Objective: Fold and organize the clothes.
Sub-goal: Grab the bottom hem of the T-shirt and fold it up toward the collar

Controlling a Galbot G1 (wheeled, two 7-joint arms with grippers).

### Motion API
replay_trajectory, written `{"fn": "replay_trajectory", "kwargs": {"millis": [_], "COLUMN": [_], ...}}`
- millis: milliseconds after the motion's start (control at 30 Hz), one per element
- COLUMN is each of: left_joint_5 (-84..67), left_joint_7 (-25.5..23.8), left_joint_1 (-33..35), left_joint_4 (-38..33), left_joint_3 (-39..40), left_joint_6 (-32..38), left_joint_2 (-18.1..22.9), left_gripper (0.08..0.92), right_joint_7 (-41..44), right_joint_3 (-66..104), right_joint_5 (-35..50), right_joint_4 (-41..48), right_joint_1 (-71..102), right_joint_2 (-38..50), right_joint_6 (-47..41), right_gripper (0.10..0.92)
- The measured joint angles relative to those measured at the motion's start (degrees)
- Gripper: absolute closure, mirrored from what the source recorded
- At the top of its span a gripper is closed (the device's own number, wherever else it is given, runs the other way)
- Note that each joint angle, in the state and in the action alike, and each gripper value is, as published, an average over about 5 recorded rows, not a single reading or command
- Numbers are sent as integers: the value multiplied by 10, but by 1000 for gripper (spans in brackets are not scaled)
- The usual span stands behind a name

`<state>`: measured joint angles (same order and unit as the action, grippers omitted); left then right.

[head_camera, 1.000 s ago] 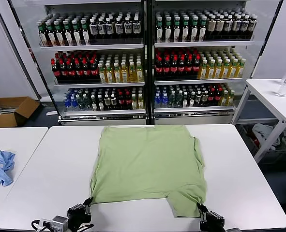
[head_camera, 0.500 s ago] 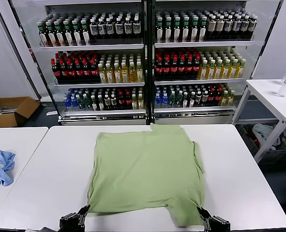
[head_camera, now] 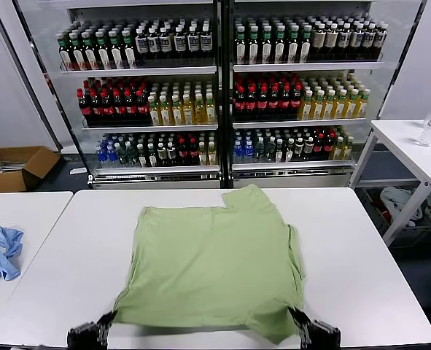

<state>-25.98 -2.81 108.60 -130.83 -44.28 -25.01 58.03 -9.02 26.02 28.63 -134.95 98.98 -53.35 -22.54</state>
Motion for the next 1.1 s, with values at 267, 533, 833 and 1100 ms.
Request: {"fn": "replay_trajectory", "kwargs": {"millis": [267, 533, 833, 1100], "left_joint_5": [-37, -49, -47, -23], "left_joint_7": [-23, -41, -52, -57], "left_joint_1": [-112, -191, -262, -307], "left_joint_4": [77, 138, 196, 247], "left_joint_3": [25, 63, 100, 124], "left_joint_6": [17, 25, 35, 40], "left_joint_2": [-4, 0, 7, 14], "left_gripper": [918, 918, 918, 862], "right_joint_7": [-11, -14, -16, -26], "right_joint_3": [-50, -76, -98, -121], "right_joint_5": [15, 17, 9, -8], "right_joint_4": [73, 127, 172, 213], "right_joint_1": [-137, -214, -259, -291], "right_joint_2": [-17, -26, -38, -56], "right_joint_6": [-18, -31, -33, -37], "right_gripper": [920, 920, 920, 837]}}
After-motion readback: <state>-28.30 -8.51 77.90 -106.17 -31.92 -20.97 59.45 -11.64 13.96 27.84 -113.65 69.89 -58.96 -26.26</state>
